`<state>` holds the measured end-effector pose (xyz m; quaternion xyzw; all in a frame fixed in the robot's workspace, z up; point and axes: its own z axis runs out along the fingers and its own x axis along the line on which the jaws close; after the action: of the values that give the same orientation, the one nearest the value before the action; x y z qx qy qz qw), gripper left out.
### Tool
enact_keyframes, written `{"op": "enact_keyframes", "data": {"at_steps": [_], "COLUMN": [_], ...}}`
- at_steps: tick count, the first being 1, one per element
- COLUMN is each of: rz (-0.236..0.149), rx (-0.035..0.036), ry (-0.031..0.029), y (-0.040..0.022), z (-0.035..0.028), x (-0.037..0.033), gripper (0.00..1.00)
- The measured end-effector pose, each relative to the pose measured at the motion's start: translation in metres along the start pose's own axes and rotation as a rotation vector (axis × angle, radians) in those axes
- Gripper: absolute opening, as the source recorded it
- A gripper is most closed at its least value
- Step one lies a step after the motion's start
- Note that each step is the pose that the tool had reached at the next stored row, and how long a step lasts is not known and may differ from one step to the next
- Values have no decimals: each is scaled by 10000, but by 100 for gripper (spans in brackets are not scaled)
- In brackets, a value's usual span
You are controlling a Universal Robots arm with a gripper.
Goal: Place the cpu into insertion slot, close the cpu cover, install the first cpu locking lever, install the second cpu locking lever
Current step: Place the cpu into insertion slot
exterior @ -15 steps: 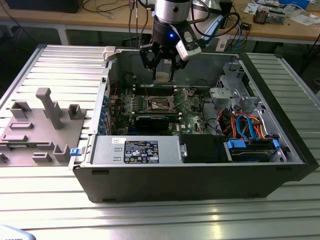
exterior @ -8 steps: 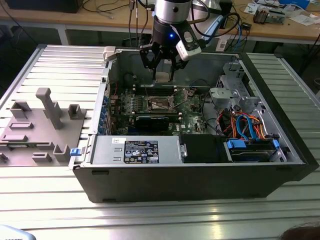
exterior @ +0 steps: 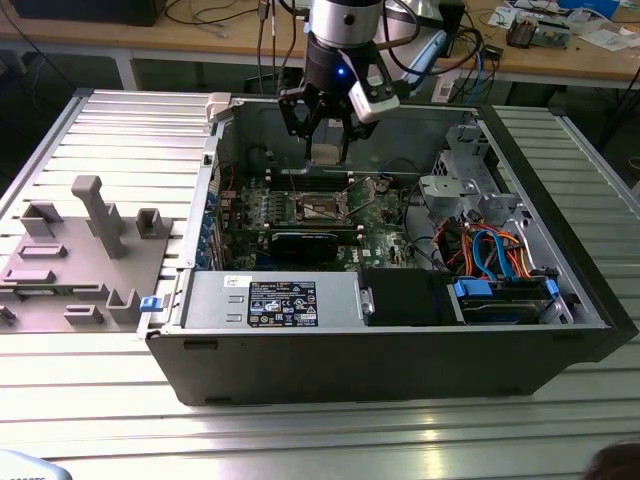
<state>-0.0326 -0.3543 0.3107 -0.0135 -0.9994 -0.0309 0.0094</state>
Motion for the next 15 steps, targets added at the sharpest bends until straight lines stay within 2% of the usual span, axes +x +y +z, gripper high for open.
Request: {"op": "enact_keyframes", "data": {"at_steps": [15], "rz": [1118], "rx": [-22], "ry": [-69], "y": [0], "z": [8], "x": [0], "gripper": [54]}}
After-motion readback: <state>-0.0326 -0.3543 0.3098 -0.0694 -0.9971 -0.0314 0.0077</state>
